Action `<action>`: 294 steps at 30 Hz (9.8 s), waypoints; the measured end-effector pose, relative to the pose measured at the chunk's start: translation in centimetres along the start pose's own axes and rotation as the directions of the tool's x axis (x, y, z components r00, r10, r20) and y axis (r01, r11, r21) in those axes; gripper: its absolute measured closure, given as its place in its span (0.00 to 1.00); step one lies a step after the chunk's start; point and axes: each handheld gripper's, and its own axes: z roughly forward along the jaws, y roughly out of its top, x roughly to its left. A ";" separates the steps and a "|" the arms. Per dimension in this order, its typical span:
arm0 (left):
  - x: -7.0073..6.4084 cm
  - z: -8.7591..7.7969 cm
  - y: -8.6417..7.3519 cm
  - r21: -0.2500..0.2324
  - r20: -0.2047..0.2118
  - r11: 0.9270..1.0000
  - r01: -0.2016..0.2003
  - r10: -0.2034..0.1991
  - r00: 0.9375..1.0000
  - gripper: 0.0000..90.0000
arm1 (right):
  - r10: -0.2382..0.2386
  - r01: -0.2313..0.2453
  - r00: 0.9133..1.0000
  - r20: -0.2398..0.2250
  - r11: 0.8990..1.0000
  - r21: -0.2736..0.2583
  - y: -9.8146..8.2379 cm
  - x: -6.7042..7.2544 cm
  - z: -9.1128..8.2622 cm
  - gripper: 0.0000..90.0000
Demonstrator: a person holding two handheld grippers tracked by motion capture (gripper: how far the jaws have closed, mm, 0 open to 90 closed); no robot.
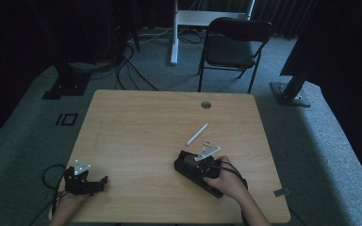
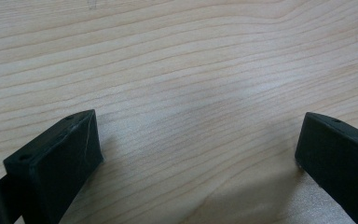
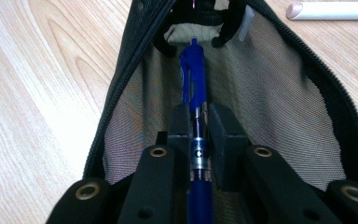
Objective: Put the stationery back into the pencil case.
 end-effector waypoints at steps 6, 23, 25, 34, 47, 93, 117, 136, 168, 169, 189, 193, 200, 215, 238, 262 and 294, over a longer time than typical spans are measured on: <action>0.0 0.0 0.0 0.000 0.000 1.000 0.000 0.000 1.000 0.00 | 0.008 -0.008 1.000 -0.002 1.000 0.020 0.0 -0.1 0.3 0.88; 0.0 0.0 0.0 0.000 0.000 1.000 0.000 0.000 1.000 0.00 | 0.020 -0.020 1.000 -0.016 1.000 -0.005 0.1 -0.2 0.0 0.87; 0.0 0.0 0.0 0.000 0.000 1.000 0.000 0.000 1.000 0.00 | 0.021 -0.021 1.000 -0.020 1.000 -0.009 0.1 -0.1 -0.1 0.87; 0.0 0.0 0.0 0.000 0.000 1.000 0.000 0.000 1.000 0.00 | 0.034 -0.036 0.999 -0.025 0.998 -0.052 0.2 -0.3 -0.9 0.86; 0.0 0.0 0.0 0.000 0.000 1.000 0.000 0.000 1.000 0.00 | 0.041 -0.047 0.998 -0.047 0.990 -0.135 0.7 -0.4 -3.0 0.85; 0.0 0.0 0.0 0.000 0.000 1.000 0.000 0.000 1.000 0.00 | 0.201 -0.186 0.979 0.032 0.948 -0.258 -0.2 -7.3 -4.0 0.81; 0.0 0.0 0.0 0.000 0.000 1.000 0.000 0.000 1.000 0.00 | 0.234 -0.218 0.971 0.038 0.945 -0.245 -1.7 -11.0 -0.1 0.76; 0.0 0.0 0.0 0.000 0.000 1.000 0.000 0.000 1.000 0.00 | 0.107 -0.091 0.993 0.051 0.962 -0.258 -1.2 -12.2 2.1 0.65; 0.0 0.0 0.0 0.000 0.000 1.000 0.001 -0.001 1.000 0.00 | 0.066 -0.053 0.995 0.071 0.984 -0.171 -0.6 -13.0 4.8 0.73; 0.0 0.0 0.0 0.000 0.000 1.000 0.000 0.000 1.000 0.00 | 0.063 -0.050 0.995 0.074 0.985 -0.167 -0.5 -13.0 4.8 0.74; 0.0 0.0 0.0 0.000 0.000 1.000 0.000 0.000 1.000 0.00 | 0.099 -0.086 0.994 0.051 0.974 -0.210 0.2 -11.7 2.6 0.76; 0.0 0.0 0.0 0.000 0.000 1.000 0.000 0.000 1.000 0.00 | 0.101 -0.086 0.993 0.061 0.974 -0.211 0.2 -11.6 1.8 0.76; 0.0 0.0 0.0 0.000 0.000 1.000 0.000 0.000 1.000 0.00 | 0.089 -0.071 0.993 0.072 0.973 -0.220 0.1 -11.4 0.2 0.76; 0.0 0.0 0.0 0.000 0.000 1.000 0.000 0.000 1.000 0.00 | 0.090 -0.072 0.994 0.064 0.968 -0.240 0.0 -10.5 -2.4 0.76; 0.0 0.0 0.0 0.000 0.000 1.000 0.001 -0.001 1.000 0.00 | 0.042 -0.028 0.998 0.044 0.959 -0.282 0.8 -7.3 -6.4 0.76; 0.0 0.0 0.0 -0.001 0.000 1.000 0.001 -0.001 1.000 0.00 | -0.077 0.065 0.996 -0.038 0.967 -0.245 1.3 -3.4 -6.8 0.76; 0.0 0.0 0.0 0.000 0.000 1.000 0.000 0.000 1.000 0.00 | -0.167 0.164 0.979 -0.115 0.986 -0.035 0.7 -1.7 -2.3 0.76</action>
